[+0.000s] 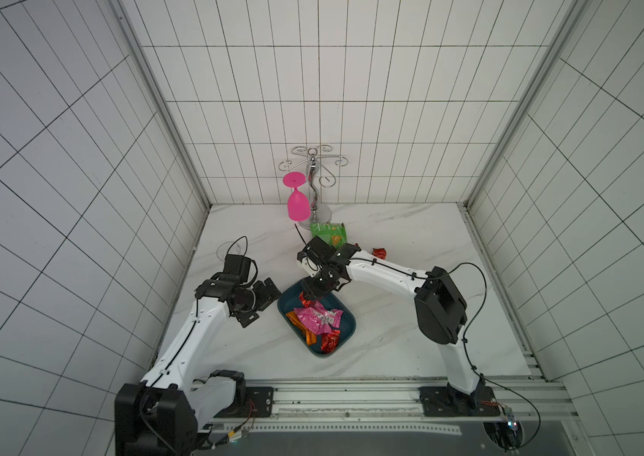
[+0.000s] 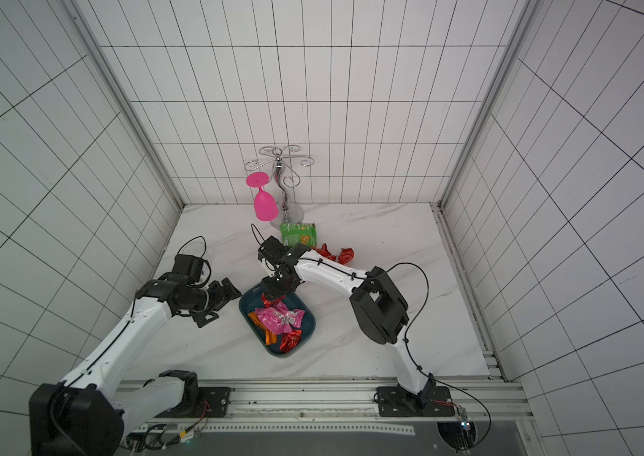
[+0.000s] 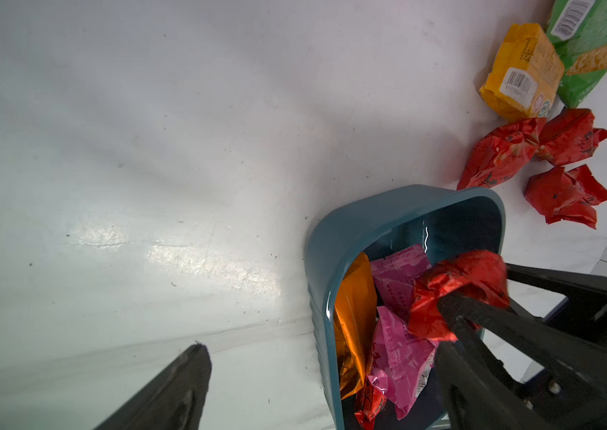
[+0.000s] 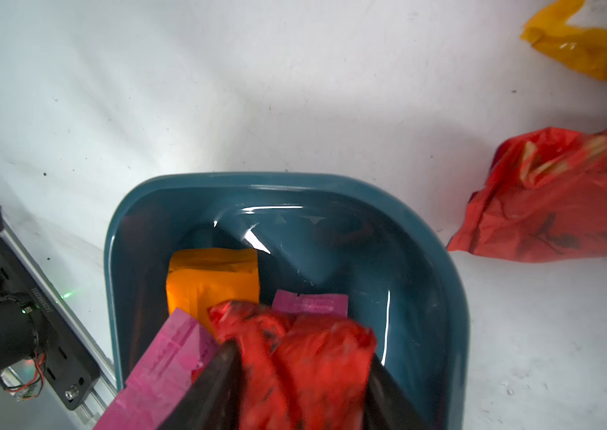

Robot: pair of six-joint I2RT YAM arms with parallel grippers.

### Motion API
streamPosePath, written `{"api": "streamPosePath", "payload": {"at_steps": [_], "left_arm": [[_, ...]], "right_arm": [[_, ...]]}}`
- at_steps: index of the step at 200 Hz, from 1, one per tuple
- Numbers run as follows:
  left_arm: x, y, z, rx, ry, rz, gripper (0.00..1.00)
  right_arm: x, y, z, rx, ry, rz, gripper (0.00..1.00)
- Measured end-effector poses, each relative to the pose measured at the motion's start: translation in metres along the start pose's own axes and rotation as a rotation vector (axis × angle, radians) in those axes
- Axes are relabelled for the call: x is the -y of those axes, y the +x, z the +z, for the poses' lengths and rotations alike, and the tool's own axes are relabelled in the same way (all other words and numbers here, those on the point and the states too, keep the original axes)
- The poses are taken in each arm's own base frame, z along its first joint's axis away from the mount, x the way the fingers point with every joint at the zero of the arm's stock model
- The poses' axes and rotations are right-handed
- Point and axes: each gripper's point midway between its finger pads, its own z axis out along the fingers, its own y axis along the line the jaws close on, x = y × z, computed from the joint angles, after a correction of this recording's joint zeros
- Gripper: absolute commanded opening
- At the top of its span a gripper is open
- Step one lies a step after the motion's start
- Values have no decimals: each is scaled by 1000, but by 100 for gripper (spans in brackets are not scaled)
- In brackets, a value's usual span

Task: Put the tea bags into the storage box
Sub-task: Place the tea bag in the storage box, then pick up the tea bag from the center of the board.

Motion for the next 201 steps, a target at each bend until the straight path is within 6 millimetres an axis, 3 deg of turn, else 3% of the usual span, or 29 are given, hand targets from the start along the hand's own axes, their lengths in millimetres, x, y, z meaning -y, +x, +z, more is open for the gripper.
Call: {"api": "streamPosePath", "payload": {"at_steps": [38, 65, 92, 113, 149, 201], "left_arm": [[-2, 2, 0, -7, -11, -4, 97], [-4, 1, 4, -20, -22, -5, 98], [0, -4, 8, -35, -36, -5, 97], [6, -10, 9, -40, -36, 4, 97], [11, -15, 8, -37, -32, 26, 97], [4, -11, 1, -13, -34, 45, 97]], "right_arm": [[2, -6, -8, 29, 19, -3, 64], [9, -19, -31, 90, 43, 27, 70], [38, -37, -64, 180, 102, 128, 73], [69, -44, -73, 215, 155, 224, 76], [113, -46, -58, 206, 233, 352, 83], [134, -53, -7, 149, 251, 409, 83]]}}
